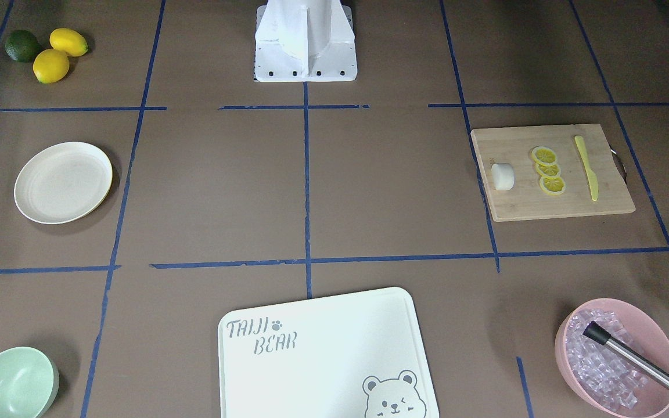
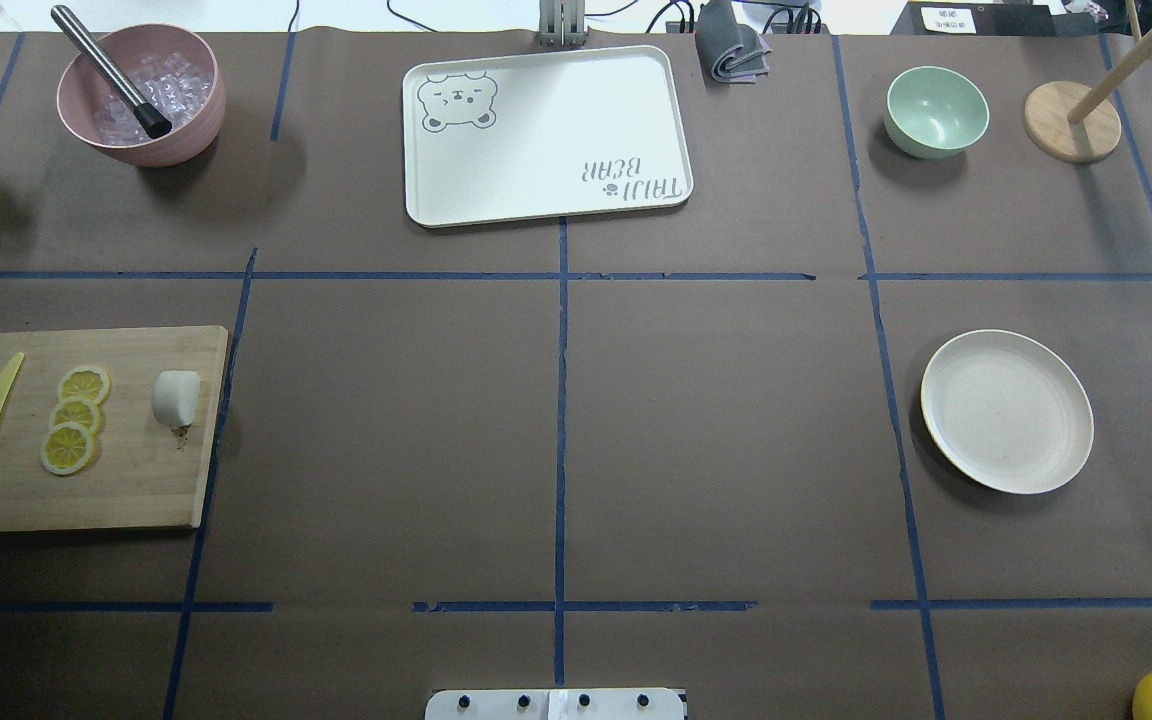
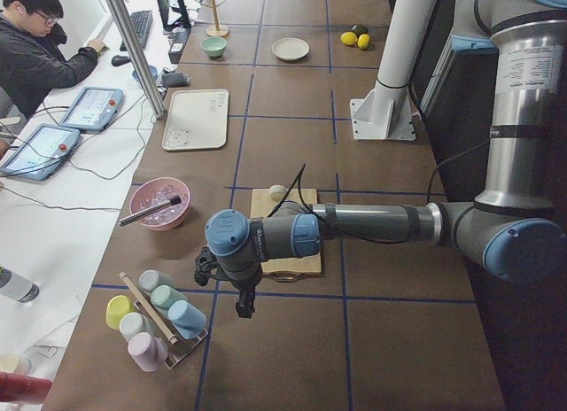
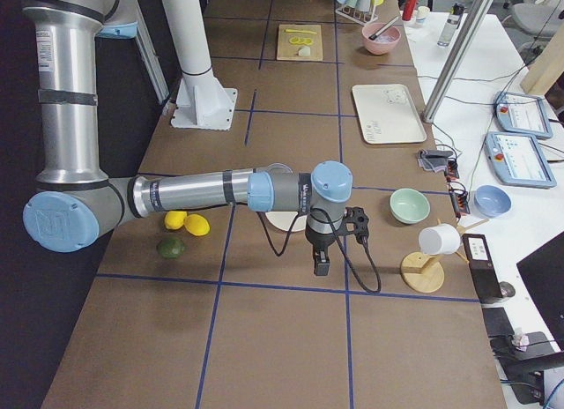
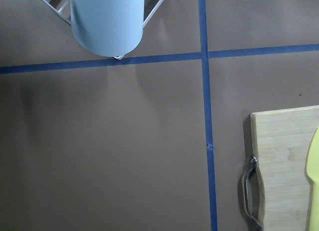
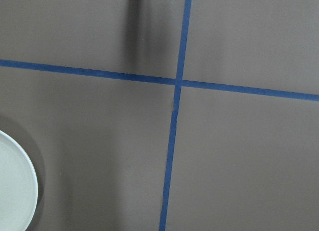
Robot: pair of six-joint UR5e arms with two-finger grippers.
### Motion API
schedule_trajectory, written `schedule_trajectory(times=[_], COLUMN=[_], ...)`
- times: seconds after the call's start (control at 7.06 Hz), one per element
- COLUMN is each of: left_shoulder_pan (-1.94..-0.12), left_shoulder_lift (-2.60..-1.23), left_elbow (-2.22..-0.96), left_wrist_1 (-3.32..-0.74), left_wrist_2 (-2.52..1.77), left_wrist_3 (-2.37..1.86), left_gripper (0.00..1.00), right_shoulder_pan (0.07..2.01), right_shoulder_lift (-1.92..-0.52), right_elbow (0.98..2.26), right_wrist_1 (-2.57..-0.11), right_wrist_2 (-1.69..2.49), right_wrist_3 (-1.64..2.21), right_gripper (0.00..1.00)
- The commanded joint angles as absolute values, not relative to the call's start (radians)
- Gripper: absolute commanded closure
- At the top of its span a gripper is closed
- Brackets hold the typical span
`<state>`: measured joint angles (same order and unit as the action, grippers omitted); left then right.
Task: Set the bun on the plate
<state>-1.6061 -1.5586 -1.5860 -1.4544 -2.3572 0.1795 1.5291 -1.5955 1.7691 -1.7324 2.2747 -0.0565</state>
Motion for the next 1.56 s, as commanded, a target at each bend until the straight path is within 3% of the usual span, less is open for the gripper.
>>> schedule_trajectory(times=[0.0, 0.71, 1.42], left_shoulder_pan=[-1.606, -1.606, -1.605], left_shoulder_lift=[-1.559, -1.559, -1.562], left_elbow=[-1.585, -1.598, -1.589], left_wrist_1=[-1.454, -1.459, -1.466], left_wrist_2=[-2.356, -2.358, -2.359], left_wrist_3=[0.179, 0.179, 0.179], left_gripper=[0.0, 0.0, 0.0], right_shoulder_pan=[1.528, 1.426, 1.101], right_shoulder_lift=[-1.607, -1.594, -1.629], right_elbow=[1.804, 1.796, 1.792], right_wrist_1=[-1.769, -1.657, -1.148], right_wrist_2=[2.225, 2.303, 2.278], right_wrist_3=[-0.061, 0.018, 0.648], right_gripper=[0.0, 0.0, 0.0])
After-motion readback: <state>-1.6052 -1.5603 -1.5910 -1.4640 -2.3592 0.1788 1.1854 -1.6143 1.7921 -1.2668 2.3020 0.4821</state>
